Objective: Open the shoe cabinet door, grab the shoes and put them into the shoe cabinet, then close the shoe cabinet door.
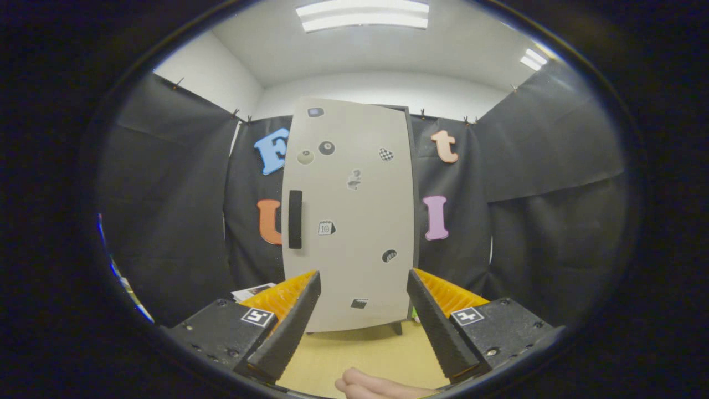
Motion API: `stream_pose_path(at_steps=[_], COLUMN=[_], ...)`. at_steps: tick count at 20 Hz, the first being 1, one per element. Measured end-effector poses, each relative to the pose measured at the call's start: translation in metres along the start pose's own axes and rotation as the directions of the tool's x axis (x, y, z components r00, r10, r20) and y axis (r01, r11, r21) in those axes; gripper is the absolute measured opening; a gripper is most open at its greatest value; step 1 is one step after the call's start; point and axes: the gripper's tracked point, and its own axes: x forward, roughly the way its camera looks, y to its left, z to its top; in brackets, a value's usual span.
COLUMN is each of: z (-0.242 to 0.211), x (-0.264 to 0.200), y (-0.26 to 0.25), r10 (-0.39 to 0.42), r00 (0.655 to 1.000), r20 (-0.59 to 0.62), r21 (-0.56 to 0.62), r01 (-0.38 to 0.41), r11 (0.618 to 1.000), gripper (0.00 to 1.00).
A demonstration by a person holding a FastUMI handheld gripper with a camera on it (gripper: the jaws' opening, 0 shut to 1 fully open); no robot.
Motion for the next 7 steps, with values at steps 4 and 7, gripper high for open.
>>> stream_pose_path(at_steps=[4, 7], z=[-0.0056, -0.0052], x=[-0.0083, -0.0117], y=[-0.0081, -0.0107], r10=[-0.025, -0.035], r00=[1.000, 0.999], r20=[0.006, 0.017], r21=[-0.014, -0.023], r01=[0.026, 0.035], r11=[1.000, 0.999], gripper=[1.00, 1.00])
